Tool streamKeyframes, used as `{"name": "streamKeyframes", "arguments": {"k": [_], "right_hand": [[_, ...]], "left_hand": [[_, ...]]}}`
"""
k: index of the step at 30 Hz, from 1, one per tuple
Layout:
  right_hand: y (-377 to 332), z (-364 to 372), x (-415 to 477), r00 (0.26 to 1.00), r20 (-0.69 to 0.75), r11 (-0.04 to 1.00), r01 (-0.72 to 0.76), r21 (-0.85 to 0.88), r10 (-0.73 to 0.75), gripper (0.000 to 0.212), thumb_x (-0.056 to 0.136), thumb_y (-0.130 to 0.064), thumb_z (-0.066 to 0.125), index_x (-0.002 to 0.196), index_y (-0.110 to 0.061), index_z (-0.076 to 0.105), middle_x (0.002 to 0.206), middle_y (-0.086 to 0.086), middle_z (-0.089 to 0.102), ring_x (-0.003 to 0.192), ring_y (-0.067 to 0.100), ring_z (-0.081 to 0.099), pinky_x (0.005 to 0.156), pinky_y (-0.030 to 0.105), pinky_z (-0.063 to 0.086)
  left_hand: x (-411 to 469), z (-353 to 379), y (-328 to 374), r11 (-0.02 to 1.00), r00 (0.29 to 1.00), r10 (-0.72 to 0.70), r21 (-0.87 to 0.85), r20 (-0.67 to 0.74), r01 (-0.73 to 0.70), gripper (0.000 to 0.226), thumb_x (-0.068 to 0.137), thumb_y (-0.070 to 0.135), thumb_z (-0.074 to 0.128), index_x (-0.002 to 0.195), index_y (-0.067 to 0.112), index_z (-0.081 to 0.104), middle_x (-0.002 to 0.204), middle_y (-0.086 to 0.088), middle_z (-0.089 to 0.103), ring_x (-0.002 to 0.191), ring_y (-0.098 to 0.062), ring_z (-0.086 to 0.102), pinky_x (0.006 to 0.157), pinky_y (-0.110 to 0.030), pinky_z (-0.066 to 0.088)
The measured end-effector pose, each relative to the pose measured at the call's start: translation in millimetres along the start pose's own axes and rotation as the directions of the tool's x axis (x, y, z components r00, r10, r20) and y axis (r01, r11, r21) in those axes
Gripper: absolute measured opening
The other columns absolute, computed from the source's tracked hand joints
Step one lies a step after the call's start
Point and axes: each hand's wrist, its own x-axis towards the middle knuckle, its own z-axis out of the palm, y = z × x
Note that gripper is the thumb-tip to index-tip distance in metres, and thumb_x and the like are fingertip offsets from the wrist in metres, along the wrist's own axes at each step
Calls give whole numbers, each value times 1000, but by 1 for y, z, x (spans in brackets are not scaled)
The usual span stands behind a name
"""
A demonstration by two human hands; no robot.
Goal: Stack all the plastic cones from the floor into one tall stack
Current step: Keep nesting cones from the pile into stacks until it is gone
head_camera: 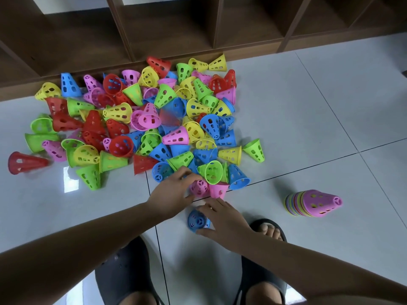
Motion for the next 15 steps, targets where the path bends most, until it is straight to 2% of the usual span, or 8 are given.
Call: {"name": "streamKeyframes", "arguments": {"k": [2, 5, 8, 11, 15], "right_hand": [[-1, -6, 2, 999, -38, 998, -20, 51, 22, 60, 87, -63, 64, 135, -28, 59, 127, -7, 56, 116, 16, 55, 97, 34, 51], [3, -20, 2, 981, -188, 993, -20, 113, 41, 43, 86, -50, 72, 122, -28, 66, 112, -10, 57, 101, 15, 59, 80, 34, 55], [18, -30, 4, 946, -320, 993, -10, 119, 48, 32, 90, -40, 74, 117, -23, 70, 116, -8, 59, 100, 17, 63, 75, 30, 54], [33, -33, 10, 931, -357, 995, -55, 85, 82, 33, 94, -26, 71, 127, -23, 66, 122, -6, 59, 105, 20, 63, 76, 32, 56], [46, -31, 17, 935, -349, 998, -61, 0, 57, 27, 97, -17, 70, 124, -21, 69, 114, -2, 64, 100, 26, 65, 78, 37, 57]], "left_hand": [[0, -1, 1, 1000, 1000, 13, 23, 12, -13, 46, 91, 42, 74, 133, 36, 58, 132, 10, 47, 99, -15, 62, 72, -25, 47], [-2, -1, -1, 996, 998, 63, 59, 7, -63, 33, 87, 42, 75, 114, 31, 59, 121, 11, 50, 98, -16, 61, 71, -27, 45], [-6, 4, -6, 997, 999, 39, 59, 8, -40, 28, 87, 43, 75, 103, 30, 56, 111, 14, 52, 97, -16, 58, 70, -30, 44], [-10, 8, -12, 998, 1000, 6, 68, 22, -8, 35, 87, 49, 78, 112, 31, 63, 112, 13, 59, 103, -16, 57, 77, -32, 52], [-15, 6, -18, 999, 998, -32, 27, 51, 31, 40, 87, 46, 78, 122, 31, 67, 118, 10, 65, 110, -17, 60, 84, -30, 52]]}}
